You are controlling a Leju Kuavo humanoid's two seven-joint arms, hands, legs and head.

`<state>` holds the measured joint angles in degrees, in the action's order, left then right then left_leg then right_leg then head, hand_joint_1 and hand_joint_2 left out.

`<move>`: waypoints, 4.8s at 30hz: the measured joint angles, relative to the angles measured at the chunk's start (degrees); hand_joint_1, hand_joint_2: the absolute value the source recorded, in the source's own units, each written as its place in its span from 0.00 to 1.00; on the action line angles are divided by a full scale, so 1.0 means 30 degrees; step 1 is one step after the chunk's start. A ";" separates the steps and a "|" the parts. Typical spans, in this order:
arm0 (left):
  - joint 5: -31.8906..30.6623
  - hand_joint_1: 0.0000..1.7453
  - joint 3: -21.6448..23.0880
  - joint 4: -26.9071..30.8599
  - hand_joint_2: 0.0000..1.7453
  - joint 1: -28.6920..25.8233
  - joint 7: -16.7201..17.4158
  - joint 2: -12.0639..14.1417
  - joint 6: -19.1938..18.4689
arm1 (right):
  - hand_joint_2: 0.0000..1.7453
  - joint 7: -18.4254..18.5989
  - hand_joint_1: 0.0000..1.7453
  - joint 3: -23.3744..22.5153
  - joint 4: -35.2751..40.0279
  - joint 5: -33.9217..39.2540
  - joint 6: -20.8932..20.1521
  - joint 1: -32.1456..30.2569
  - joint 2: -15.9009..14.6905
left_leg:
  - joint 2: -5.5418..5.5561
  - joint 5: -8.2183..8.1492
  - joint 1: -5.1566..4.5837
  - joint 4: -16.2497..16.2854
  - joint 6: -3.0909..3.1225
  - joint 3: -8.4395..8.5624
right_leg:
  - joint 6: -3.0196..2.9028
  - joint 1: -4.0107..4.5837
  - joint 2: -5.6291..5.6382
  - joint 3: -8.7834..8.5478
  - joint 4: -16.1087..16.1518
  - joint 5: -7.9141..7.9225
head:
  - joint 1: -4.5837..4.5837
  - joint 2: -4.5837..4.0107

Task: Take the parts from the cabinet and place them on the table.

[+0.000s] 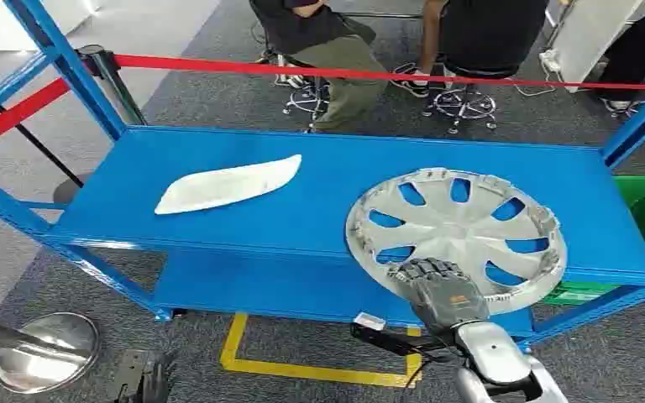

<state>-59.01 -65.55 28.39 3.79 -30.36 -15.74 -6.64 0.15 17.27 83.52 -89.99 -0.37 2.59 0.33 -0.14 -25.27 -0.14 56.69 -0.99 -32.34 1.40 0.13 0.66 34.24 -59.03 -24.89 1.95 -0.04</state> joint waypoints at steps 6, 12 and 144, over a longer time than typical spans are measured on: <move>-0.0015 0.00 -0.0007 0.0000 0.00 0.0005 0.0000 0.0000 0.0000 | 1.00 0.0007 1.00 0.0000 -0.0073 0.0000 0.0066 0.0108 0.0036 | -0.0001 0.0000 0.0000 0.0000 -0.0001 0.0005 | 0.0000 0.0000 0.0008 0.0000 0.0000 0.0000 | 0.0000 0.0000; -0.0029 0.00 -0.0015 0.0051 0.00 0.0002 0.0000 0.0000 0.0000 | 1.00 0.0000 1.00 0.0000 -0.0073 0.0000 0.0299 0.0234 0.0044 | -0.0001 0.0002 0.0001 0.0000 -0.0003 0.0010 | 0.0000 0.0000 0.0007 -0.0003 0.0000 0.0000 | 0.0000 0.0000; -0.0772 0.00 0.1618 0.1093 1.00 -0.1986 0.4976 -0.1173 0.1654 | 1.00 -0.7548 1.00 -0.9595 1.3500 2.5500 0.2557 -0.8309 0.6375 | 0.1111 -0.1236 0.0162 0.0334 -0.0222 0.1748 | 0.0015 -0.0099 0.1434 0.1110 0.0802 0.1649 | -0.0211 0.0000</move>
<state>-61.33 -60.70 31.67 -2.17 -15.43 -19.26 -1.68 -22.49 -11.52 124.02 -13.49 7.30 -22.34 19.45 3.19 -28.98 0.35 57.69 -1.66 -27.09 1.45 -0.17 4.96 37.57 -56.62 -19.94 1.31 -0.04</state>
